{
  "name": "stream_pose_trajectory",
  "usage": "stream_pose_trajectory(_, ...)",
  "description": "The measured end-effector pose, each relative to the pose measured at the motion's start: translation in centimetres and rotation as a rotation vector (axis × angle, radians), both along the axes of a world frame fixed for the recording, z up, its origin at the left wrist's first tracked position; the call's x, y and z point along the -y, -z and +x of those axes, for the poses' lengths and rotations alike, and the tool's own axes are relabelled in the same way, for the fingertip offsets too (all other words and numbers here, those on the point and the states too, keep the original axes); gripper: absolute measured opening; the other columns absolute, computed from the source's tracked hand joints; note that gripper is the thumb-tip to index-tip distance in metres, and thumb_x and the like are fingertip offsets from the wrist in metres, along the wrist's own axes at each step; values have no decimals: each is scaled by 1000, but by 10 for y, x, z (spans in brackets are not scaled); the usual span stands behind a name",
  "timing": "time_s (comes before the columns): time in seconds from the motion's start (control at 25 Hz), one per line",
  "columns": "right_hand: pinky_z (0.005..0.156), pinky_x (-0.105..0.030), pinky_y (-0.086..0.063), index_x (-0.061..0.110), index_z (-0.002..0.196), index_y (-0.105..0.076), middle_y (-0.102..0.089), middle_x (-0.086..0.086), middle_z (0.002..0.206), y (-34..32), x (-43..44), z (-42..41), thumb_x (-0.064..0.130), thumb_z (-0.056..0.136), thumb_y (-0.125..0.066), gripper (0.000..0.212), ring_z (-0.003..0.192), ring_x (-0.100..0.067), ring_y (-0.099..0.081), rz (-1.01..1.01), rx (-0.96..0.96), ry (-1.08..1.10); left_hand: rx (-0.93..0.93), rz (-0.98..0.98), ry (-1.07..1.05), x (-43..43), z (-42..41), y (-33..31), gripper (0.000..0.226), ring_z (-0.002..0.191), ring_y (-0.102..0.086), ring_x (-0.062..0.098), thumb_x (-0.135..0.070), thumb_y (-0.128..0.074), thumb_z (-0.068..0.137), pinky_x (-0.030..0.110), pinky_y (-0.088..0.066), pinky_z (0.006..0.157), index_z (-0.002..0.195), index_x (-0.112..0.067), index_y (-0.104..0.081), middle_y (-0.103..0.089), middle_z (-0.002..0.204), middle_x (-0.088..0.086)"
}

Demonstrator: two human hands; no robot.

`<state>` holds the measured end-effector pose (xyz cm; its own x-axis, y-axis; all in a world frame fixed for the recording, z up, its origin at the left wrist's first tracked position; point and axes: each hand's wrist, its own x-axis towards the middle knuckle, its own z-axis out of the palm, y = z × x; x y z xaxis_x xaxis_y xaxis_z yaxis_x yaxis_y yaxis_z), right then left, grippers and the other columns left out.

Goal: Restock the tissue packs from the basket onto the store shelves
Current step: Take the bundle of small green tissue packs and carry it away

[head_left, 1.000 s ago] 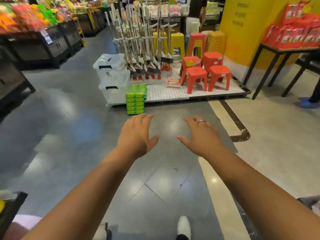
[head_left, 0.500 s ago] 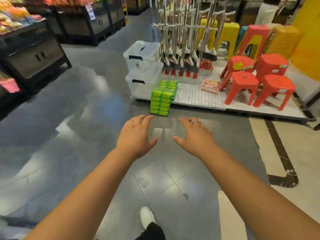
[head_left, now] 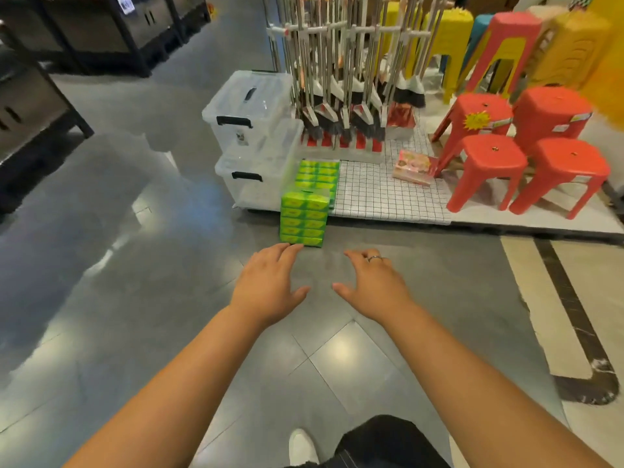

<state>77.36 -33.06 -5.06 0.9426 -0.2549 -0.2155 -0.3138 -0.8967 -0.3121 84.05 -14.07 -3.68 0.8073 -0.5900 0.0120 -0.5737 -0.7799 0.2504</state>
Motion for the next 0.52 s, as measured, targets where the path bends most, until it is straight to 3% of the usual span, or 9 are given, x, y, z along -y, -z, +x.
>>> stream_pose_trajectory(0.52,105,-42,-39,25,151,-24,-32,-13,148,62,176,331,56,84,-62,83,134,-34,-36,133,-162,-85,-165,137,-86,150,308,73,79,132,-41,29,-48,-67,81,37,-30,110,146,-17,-36,-41,147,10)
